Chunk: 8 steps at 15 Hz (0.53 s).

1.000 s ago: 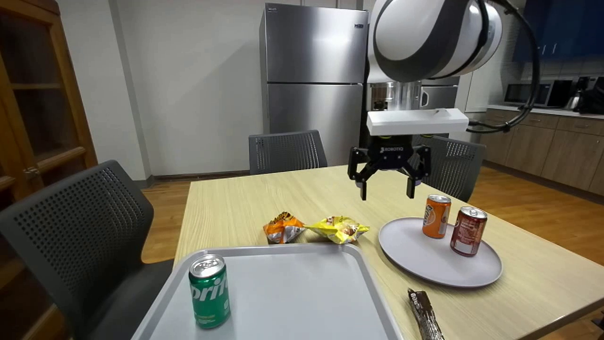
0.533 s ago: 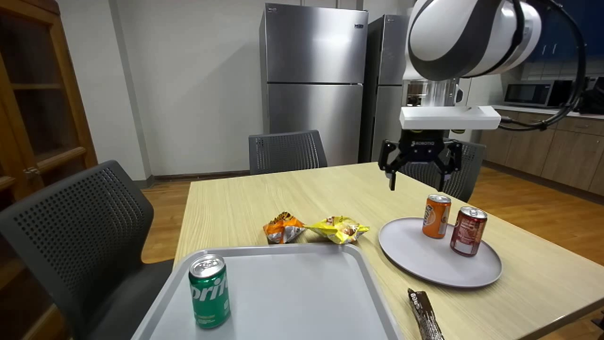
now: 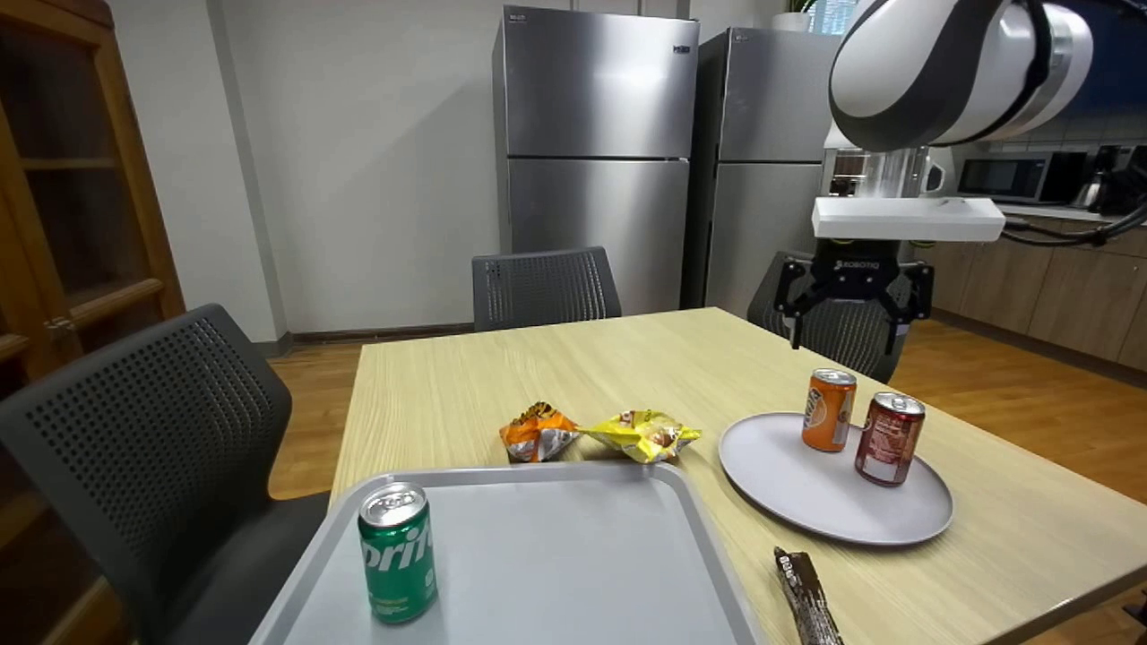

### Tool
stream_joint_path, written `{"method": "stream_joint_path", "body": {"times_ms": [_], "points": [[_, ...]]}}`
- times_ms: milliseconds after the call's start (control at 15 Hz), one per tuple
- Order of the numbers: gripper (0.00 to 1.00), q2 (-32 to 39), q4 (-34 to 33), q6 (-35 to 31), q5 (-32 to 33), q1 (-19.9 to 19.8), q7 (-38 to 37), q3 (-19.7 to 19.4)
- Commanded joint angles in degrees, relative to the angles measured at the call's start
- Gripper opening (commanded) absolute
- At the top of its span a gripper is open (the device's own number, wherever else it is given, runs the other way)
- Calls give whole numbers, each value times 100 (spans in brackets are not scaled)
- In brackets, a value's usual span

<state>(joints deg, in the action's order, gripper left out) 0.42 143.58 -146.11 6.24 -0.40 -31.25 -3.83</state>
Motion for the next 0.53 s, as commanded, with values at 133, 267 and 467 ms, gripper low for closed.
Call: {"method": "stream_joint_path", "body": {"times_ms": [133,267,467], "points": [[100,-112,125,-210,277,-282,-289,-153],[100,-18,82,-251,338,-336,-392,-204],[100,180,-13,-343,464,-385,-620,-267]]}}
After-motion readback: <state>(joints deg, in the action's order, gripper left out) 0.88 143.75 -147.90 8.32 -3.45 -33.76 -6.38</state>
